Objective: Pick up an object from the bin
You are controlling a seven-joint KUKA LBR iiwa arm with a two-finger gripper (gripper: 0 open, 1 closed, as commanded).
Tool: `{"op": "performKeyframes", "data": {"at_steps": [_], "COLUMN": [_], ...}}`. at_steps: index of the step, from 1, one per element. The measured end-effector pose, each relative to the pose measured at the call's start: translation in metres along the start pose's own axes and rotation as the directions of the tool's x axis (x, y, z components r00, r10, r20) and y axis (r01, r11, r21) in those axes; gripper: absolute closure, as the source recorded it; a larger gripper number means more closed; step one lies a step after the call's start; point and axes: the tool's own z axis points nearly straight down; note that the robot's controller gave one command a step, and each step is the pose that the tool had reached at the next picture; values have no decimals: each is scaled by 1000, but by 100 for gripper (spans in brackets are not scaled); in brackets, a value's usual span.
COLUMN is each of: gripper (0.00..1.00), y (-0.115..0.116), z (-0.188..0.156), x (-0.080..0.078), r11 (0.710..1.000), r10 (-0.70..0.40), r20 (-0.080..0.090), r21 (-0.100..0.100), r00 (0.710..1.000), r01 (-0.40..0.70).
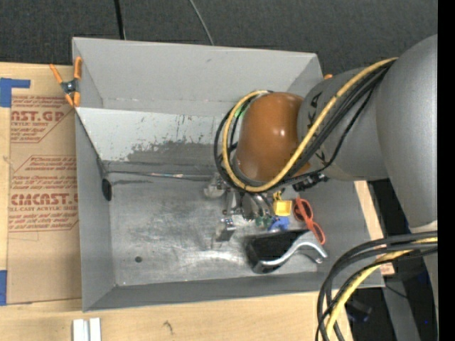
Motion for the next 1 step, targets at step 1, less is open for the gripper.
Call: {"op": "performKeyframes", "data": {"at_steps": [1], "gripper": [0], "y": [-6], "z": [20], "x": [6], "r11": [991], "r10": [-134], "r20": [-4], "r21": [-1], "r00": [991], "r01": [134]}}
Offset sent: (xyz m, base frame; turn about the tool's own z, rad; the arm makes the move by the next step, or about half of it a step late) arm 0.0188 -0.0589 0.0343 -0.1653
